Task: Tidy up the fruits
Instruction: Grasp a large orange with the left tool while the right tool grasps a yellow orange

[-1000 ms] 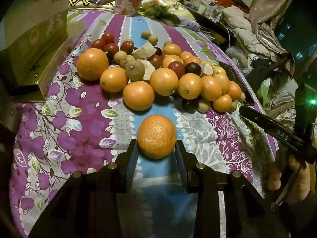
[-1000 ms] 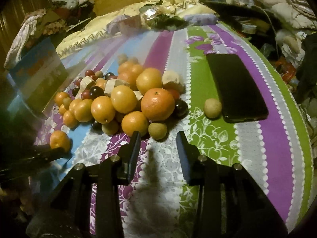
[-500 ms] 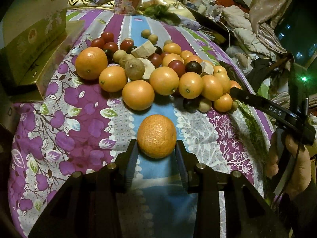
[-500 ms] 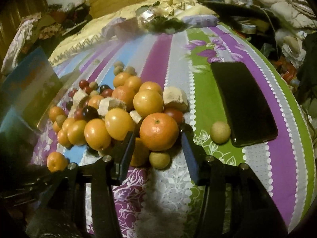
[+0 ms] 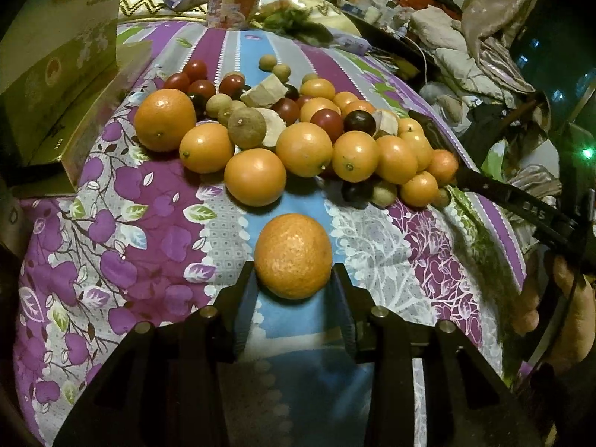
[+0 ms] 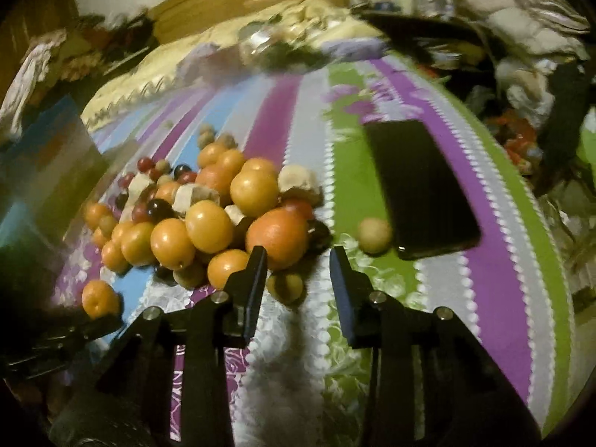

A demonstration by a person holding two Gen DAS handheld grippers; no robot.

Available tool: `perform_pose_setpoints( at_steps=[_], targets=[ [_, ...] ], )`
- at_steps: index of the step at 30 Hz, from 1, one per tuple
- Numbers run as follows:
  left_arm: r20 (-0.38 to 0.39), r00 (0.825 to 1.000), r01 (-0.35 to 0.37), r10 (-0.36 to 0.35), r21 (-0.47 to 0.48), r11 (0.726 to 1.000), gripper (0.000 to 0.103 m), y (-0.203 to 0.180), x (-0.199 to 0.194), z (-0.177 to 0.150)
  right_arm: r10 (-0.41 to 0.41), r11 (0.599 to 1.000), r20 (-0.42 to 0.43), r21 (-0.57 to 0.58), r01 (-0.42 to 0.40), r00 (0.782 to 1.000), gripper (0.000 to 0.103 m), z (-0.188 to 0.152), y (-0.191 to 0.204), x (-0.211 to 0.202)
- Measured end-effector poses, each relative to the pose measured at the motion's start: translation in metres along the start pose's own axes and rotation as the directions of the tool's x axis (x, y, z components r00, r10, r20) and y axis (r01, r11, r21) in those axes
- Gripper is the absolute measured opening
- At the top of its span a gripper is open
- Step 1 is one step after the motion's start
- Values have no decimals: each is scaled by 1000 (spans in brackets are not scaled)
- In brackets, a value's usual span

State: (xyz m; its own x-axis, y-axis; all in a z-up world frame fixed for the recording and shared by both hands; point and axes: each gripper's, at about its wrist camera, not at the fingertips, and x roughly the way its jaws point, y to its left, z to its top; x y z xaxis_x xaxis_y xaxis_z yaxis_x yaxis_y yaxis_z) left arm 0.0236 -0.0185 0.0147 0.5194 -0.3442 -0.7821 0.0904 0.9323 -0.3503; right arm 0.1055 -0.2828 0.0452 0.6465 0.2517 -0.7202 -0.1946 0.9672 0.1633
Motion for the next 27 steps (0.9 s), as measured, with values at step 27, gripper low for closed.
perform_pose_setpoints(
  at_steps=[27],
  targets=[
    [11,1000,16,-16,-14,1000,40,3,-3,-3,212,977,-67,-1,-212,975,36,-4,63,29]
  ],
)
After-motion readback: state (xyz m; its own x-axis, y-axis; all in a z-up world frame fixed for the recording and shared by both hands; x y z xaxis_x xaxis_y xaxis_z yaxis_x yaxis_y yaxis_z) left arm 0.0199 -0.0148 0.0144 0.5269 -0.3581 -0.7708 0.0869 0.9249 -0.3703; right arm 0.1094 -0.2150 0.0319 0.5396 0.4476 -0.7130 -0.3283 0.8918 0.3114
